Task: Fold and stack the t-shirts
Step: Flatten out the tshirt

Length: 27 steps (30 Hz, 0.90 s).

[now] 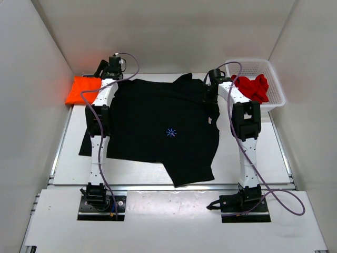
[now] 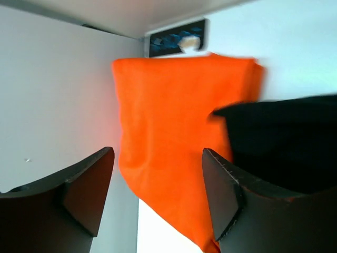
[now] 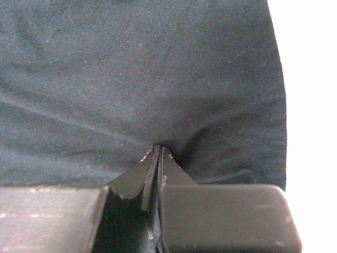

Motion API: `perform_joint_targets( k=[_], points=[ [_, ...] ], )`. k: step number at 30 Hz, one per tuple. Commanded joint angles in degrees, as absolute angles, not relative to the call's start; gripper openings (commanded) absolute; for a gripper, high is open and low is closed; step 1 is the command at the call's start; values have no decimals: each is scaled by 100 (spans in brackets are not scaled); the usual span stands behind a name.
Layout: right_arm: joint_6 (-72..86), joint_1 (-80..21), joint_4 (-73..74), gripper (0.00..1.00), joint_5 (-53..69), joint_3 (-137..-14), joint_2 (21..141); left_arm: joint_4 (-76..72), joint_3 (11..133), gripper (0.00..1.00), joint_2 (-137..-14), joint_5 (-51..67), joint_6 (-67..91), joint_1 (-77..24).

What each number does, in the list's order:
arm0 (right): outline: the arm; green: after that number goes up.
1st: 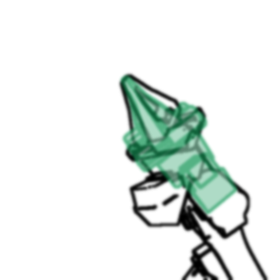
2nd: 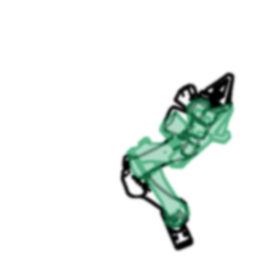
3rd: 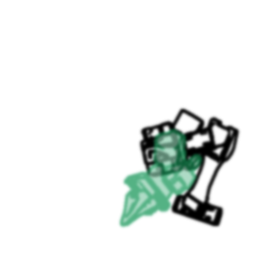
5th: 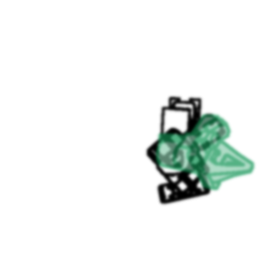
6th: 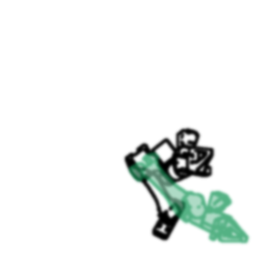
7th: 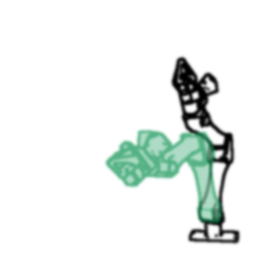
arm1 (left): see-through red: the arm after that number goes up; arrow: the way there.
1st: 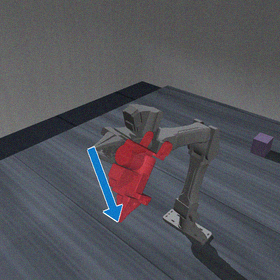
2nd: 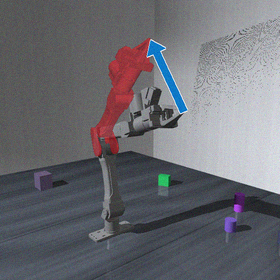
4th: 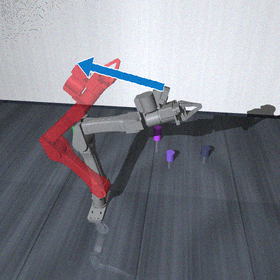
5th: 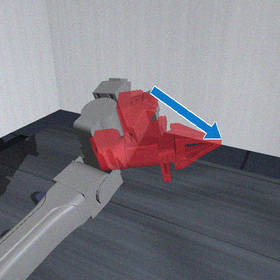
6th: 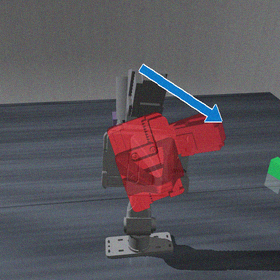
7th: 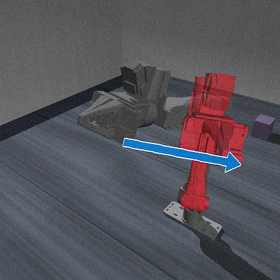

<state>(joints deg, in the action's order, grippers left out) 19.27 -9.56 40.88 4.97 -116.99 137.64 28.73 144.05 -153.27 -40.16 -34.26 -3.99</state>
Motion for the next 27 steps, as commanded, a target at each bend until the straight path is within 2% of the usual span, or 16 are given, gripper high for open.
perform_joint_targets(
  k=[1, 6, 12, 15, 17, 19, 24, 27],
  points=[
    [1845, -870, 4412, 1, 387, -11505, 13579, 2259, 14432, 79, -15055, -4289, -3313, -334],
    [1784, -923, 4412, 0, 457, -11557, 13431, 2521, 14879, 82, -15240, -4421, -3086, -361],
    [1688, -940, 4473, 0, 264, -11392, 12693, 2750, 14703, 82, -14679, -4298, -2550, -228],
    [1565, -1055, 4500, 0, 9, -10953, 12140, 3617, 14792, 82, -14232, -3772, -1909, -123],
    [1494, -1134, 4491, 0, -219, -10724, 11866, 4242, 14459, 79, -13809, -2852, -1435, -44],
    [1415, -1282, 4457, 0, -159, -10329, 11454, 4542, 13628, 69, -13240, -2340, -1319, -53],
    [1187, -1582, 4298, 0, 176, -9249, 10881, 4983, 11271, 60, -12016, -566, -1230, -1],
    [1125, -1810, 4166, 0, 272, -8703, 10635, 4712, 9662, 54, -11322, -561, -1353, -35]
  ],
)
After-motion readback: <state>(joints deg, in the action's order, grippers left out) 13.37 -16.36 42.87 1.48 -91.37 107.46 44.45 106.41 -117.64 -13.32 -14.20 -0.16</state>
